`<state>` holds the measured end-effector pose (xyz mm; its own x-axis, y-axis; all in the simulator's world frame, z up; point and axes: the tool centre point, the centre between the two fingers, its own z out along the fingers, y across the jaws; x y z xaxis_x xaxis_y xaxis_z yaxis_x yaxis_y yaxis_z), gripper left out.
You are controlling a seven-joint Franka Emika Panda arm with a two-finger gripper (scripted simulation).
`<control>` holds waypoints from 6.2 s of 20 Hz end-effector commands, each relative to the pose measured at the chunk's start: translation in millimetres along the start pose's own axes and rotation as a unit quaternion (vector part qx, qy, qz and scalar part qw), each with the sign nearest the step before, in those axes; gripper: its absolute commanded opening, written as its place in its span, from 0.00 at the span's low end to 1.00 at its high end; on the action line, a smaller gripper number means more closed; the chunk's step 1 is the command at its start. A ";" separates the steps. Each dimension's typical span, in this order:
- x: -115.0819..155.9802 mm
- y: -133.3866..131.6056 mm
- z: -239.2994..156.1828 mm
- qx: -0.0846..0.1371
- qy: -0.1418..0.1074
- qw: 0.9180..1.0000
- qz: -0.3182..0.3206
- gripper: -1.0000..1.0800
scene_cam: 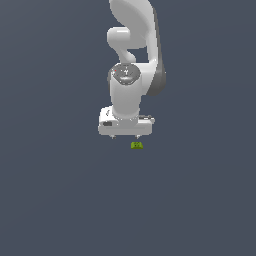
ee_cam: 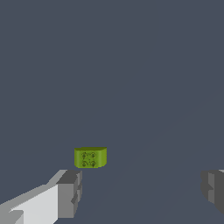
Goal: Pick up the object and move it to a goal position.
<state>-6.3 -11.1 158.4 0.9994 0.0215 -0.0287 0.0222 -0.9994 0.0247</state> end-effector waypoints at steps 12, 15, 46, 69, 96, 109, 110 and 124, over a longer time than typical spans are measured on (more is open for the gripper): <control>2.9 0.4 -3.5 0.003 -0.003 1.000 -0.020 0.96; 2.7 0.1 -3.1 0.003 -0.003 1.000 -0.017 0.96; -11.7 -31.8 39.6 0.015 -0.003 0.958 0.288 0.96; -30.0 -53.4 76.9 0.019 -0.003 0.824 0.566 0.96; -41.6 -61.2 98.5 0.019 0.001 0.712 0.702 0.96; -40.8 -62.4 144.7 0.019 0.001 0.710 0.704 0.96; -40.7 -62.4 145.6 0.019 0.001 0.710 0.704 0.96; -40.0 -61.5 144.5 0.019 0.001 0.710 0.704 0.00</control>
<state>-52.2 46.4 12.8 0.0311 -0.9995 -0.0004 -0.9995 -0.0311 0.0002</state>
